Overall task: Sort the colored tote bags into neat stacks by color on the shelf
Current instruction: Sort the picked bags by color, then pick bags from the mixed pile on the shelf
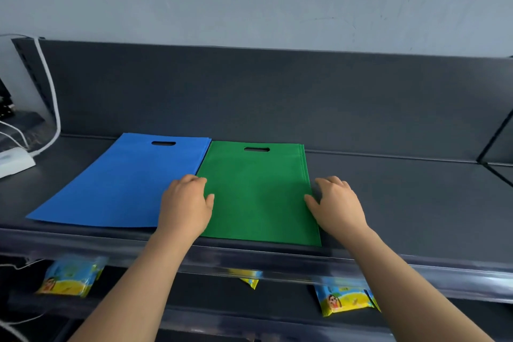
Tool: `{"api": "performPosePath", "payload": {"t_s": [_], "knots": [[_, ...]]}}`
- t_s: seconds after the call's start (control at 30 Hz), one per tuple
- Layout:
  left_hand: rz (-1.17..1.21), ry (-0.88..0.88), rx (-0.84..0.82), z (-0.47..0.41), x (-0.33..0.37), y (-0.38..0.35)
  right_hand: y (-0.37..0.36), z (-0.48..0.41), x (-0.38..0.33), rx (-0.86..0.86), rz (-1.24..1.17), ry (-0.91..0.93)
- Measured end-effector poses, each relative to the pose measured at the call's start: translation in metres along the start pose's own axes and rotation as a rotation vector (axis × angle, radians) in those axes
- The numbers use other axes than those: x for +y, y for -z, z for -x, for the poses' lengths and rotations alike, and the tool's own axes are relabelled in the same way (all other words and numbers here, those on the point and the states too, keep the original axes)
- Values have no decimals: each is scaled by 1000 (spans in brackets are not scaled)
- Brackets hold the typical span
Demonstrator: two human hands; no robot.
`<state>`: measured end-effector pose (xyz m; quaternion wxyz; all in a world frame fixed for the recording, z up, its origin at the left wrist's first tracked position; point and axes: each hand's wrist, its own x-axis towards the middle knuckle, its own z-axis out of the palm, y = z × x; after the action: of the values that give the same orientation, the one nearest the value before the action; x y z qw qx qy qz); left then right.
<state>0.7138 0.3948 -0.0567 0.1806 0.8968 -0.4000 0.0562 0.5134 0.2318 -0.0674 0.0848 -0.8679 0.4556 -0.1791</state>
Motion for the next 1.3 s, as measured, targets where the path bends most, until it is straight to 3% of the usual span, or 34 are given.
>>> {"api": "performPosePath", "payload": {"t_s": [0.47, 1.07, 1.3], "knots": [[152, -374, 32, 28, 138, -12, 67, 43, 92, 183, 146, -44], [278, -614, -20, 128, 447, -74, 208, 136, 366, 222, 227, -281], [299, -695, -59, 149, 534, -94, 243, 153, 447, 252, 236, -354]]}}
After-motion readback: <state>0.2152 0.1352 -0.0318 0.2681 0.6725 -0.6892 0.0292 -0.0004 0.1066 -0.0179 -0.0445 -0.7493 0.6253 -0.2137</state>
